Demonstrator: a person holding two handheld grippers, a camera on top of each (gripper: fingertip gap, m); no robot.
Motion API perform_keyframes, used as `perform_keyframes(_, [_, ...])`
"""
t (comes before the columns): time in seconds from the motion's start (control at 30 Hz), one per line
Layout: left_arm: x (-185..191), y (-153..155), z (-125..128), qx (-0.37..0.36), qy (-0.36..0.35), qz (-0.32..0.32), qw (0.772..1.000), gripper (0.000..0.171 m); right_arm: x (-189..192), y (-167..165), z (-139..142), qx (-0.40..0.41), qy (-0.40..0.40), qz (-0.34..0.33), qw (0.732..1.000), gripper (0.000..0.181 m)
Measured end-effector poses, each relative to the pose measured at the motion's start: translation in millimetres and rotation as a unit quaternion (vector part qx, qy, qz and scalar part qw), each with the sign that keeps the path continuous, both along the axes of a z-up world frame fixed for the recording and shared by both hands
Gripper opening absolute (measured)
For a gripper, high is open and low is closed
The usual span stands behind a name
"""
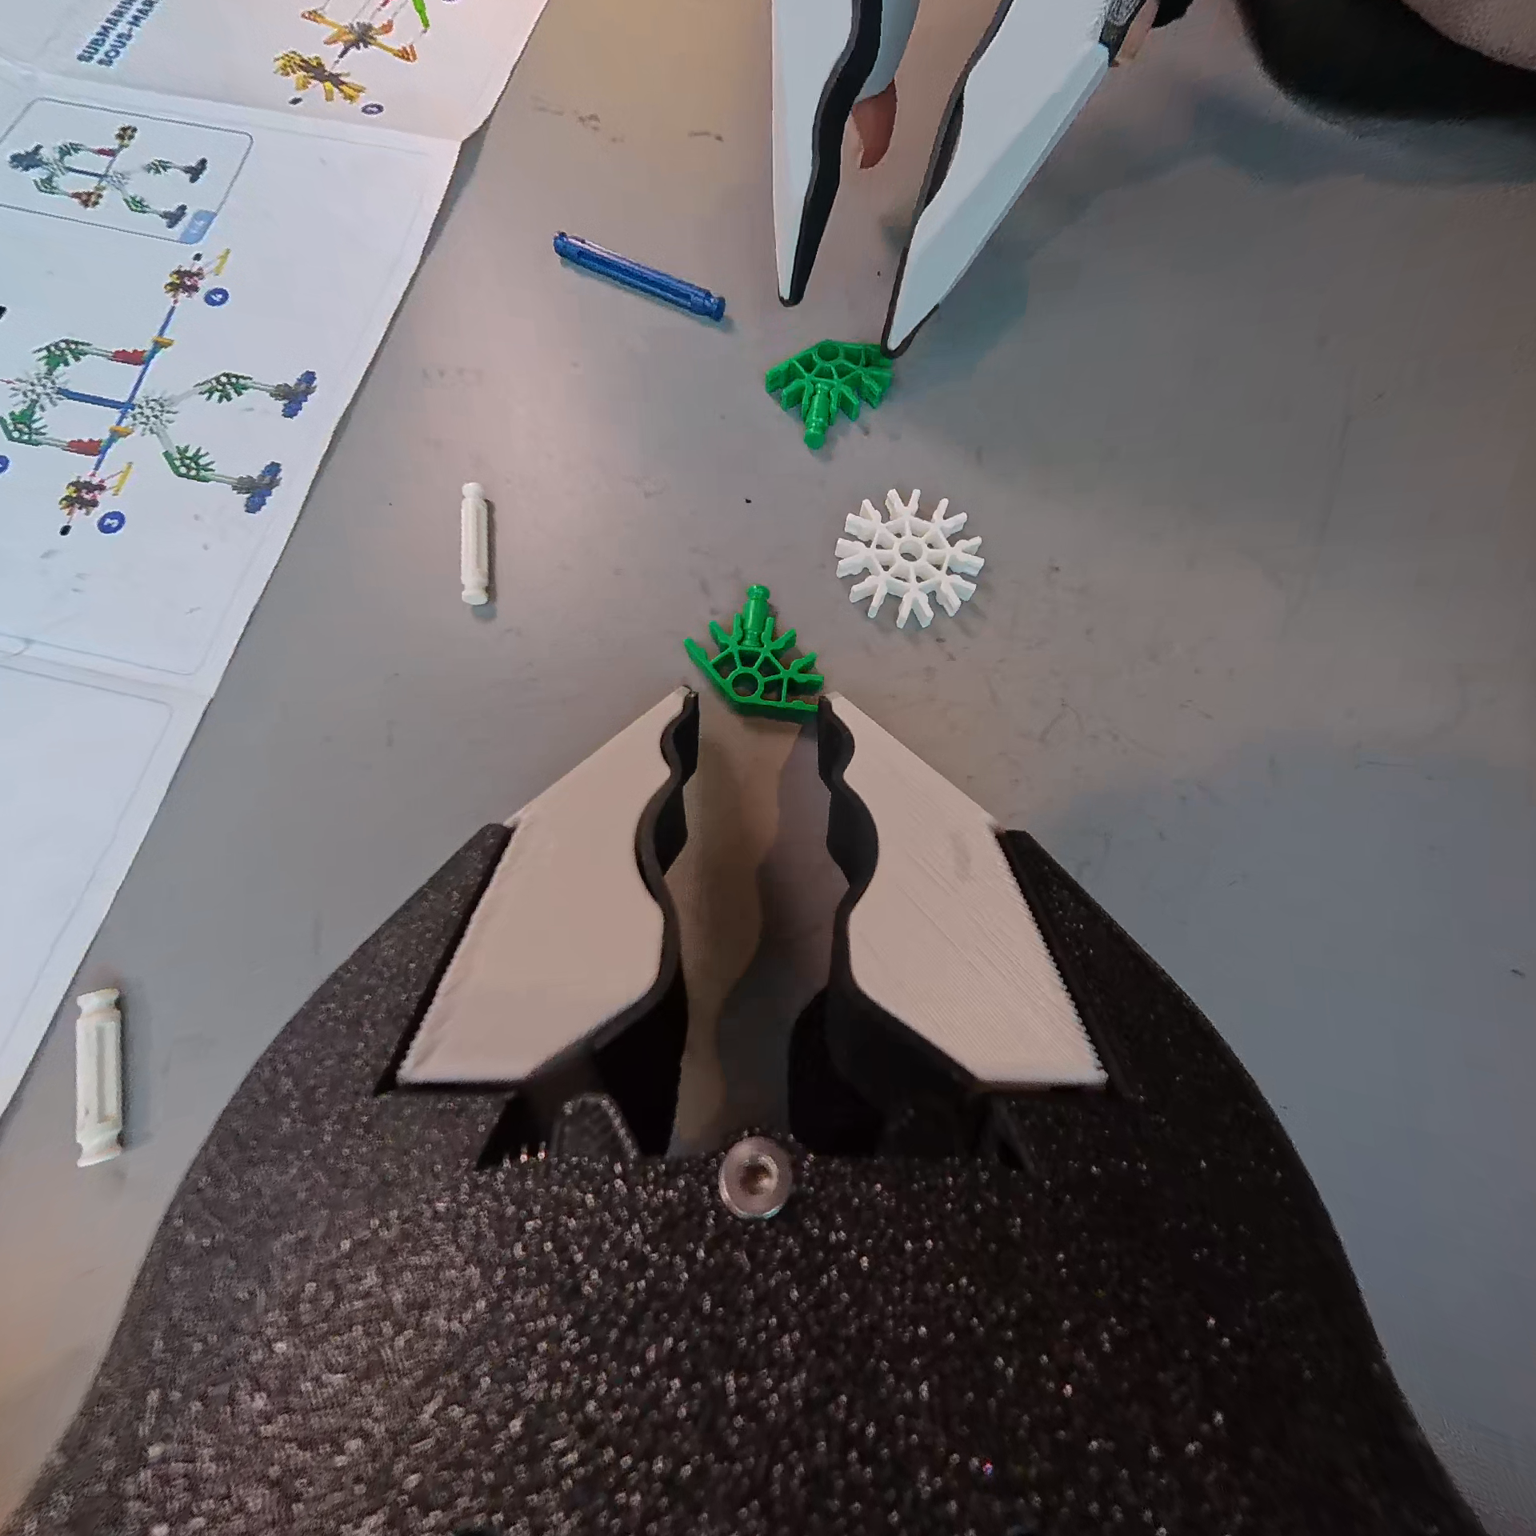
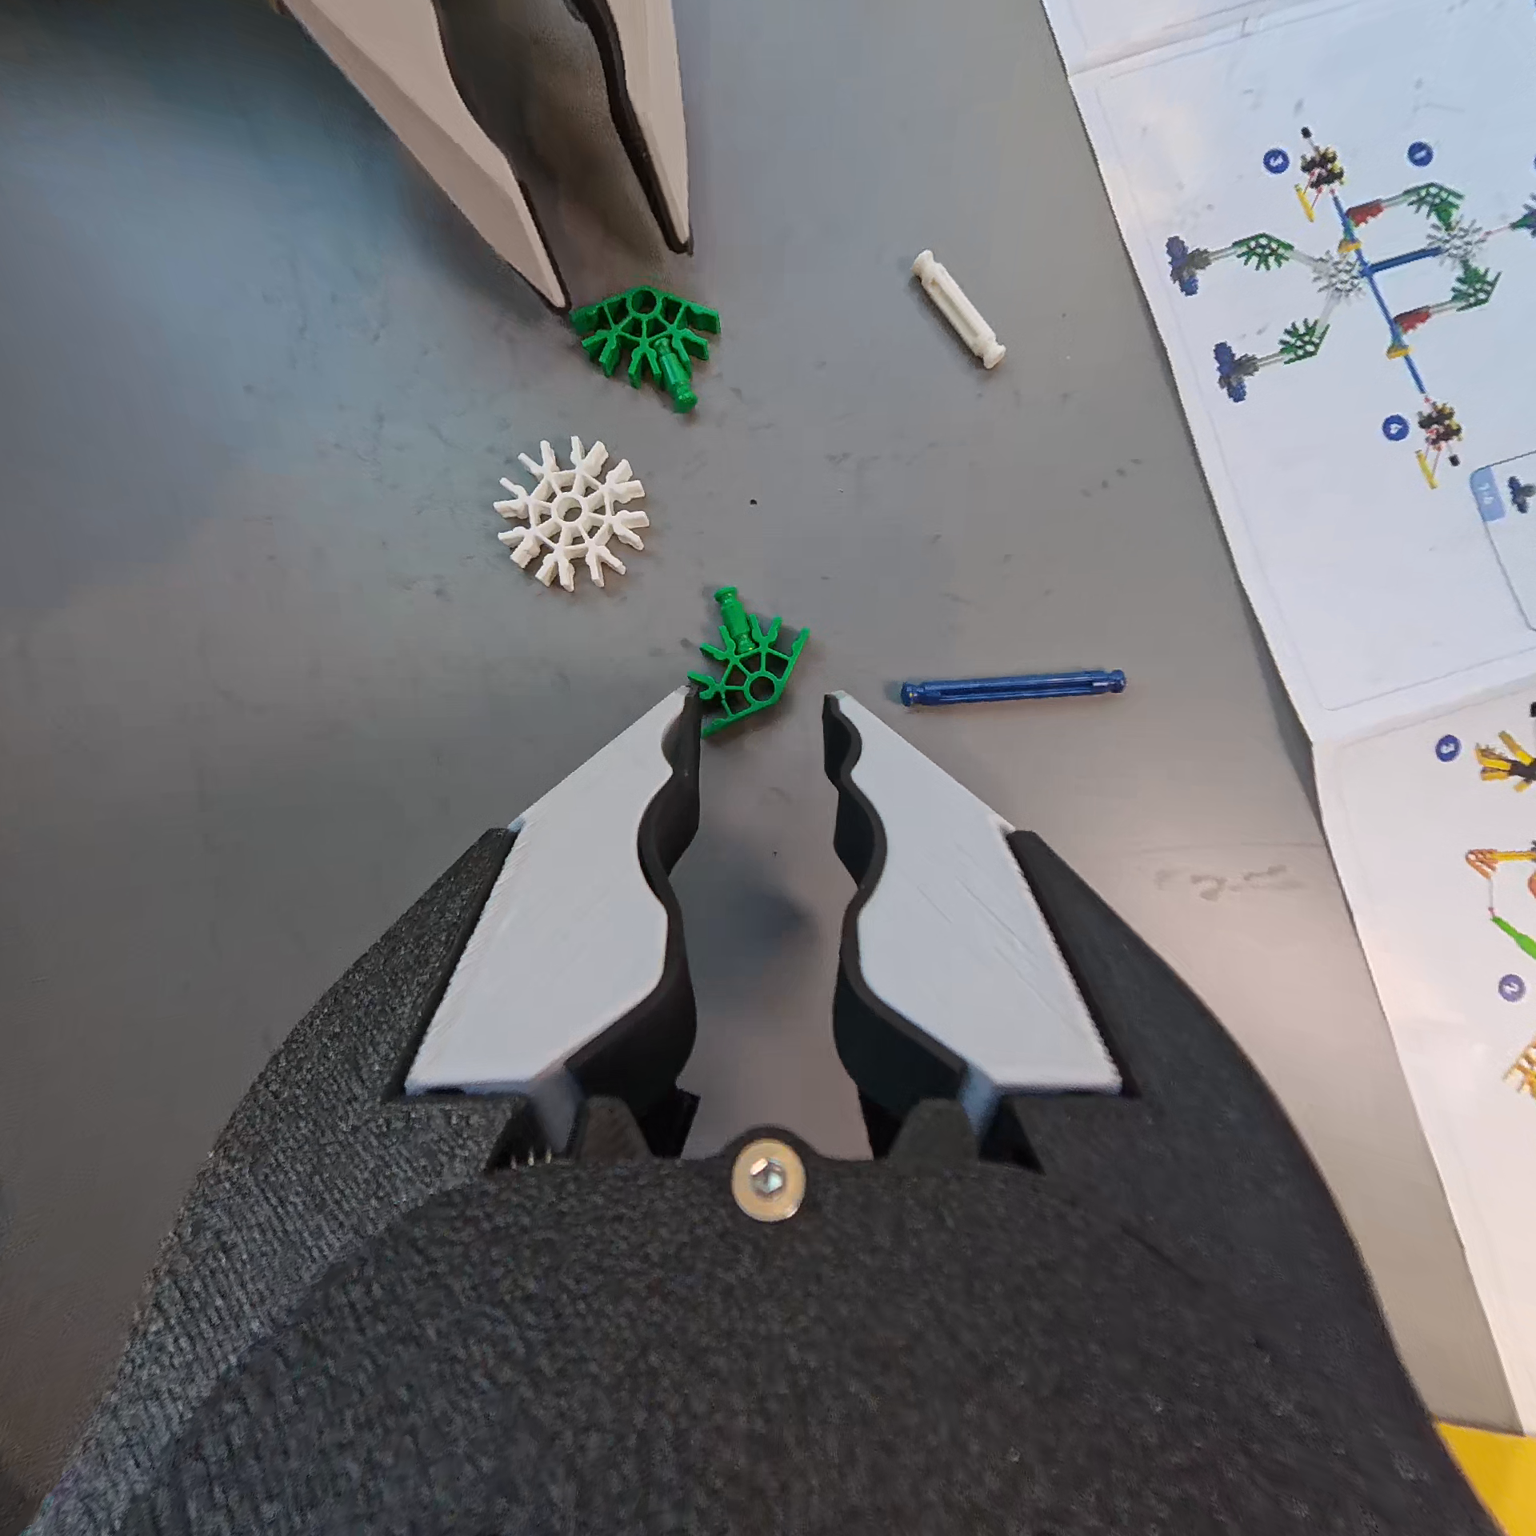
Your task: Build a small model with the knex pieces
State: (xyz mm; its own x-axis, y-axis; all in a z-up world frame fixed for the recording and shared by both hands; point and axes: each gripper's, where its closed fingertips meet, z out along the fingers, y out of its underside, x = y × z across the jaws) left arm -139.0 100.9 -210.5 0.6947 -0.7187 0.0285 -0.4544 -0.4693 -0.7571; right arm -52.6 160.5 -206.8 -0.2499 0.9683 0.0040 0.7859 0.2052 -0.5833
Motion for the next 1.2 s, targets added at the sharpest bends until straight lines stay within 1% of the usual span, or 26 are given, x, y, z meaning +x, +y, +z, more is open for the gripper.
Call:
perform_keyframes(0.07, [-2.1,1.9,5.6,0.007,-0.013,0.006,1.0,0.029,2.0,-0.4,-0.6,-0.001,0.009,0.023,1.0,0.038])
perform_keyframes(0.17, [0.5,4.1,9.7,0.015,-0.024,0.006,1.0,0.041,0.9,-4.2,-7.8,0.011,0.008,0.054,0.998,0.05])
perform_keyframes(0.2, [3.1,4.2,9.4,0.017,-0.024,0.003,1.0,0.044,0.2,-7.5,-9.8,0.014,0.006,0.065,0.998,0.051])
perform_keyframes(0.27, [7.6,3.9,5.3,0.017,-0.015,-0.002,1.0,0.045,-4.3,-10.3,-10.1,0.016,0.012,0.072,0.997,0.049])
perform_keyframes(0.4, [8.3,4.2,-6.1,0.005,0.012,-0.001,1.0,0.041,-6.0,-9.3,-10.9,0.009,0.0,0.057,0.998,0.031])
perform_keyframes(0.47, [8.3,3.0,-5.1,0.007,0.012,-0.004,1.0,0.037,-3.7,-8.2,-11.1,0.009,-0.008,0.045,0.999,0.028])
perform_keyframes(0.57, [7.4,1.2,-5.1,0.003,0.011,-0.007,1.0,0.037,1.8,-6.5,-11.1,0.009,-0.018,0.035,0.999,0.028])
perform_keyframes(0.6, [7.2,0.8,-5.3,0.002,0.01,-0.008,1.0,0.037,3.8,-7.9,-11.2,0.003,-0.021,0.037,0.999,0.027])
perform_keyframes(0.67, [7.4,0.0,-5.6,0.0,0.01,-0.01,1.0,0.036,6.4,-11.5,-11.0,-0.006,-0.021,0.047,0.999,0.02])
perform_keyframes(0.8, [6.8,-1.5,-5.2,-0.002,0.007,-0.012,1.0,0.035,8.7,-16.9,-10.8,-0.016,-0.021,0.059,0.998,0.014])
perform_keyframes(0.97, [5.5,-2.0,-3.5,-0.002,0.002,-0.012,1.0,0.035,8.4,-19.6,-8.3,-0.016,-0.012,0.071,0.997,0.012])
perform_keyframes(1.07, [3.5,-1.8,-1.8,0.0,0.0,-0.01,1.0,0.035,5.5,-12.4,-2.8,-0.004,0.013,0.07,0.997,0.014])
perform_keyframes(1.2, [-0.2,-0.6,0.2,0.003,-0.004,-0.006,1.0,0.034,3.9,-11.7,-3.0,0.001,0.036,0.093,0.995,0.034])
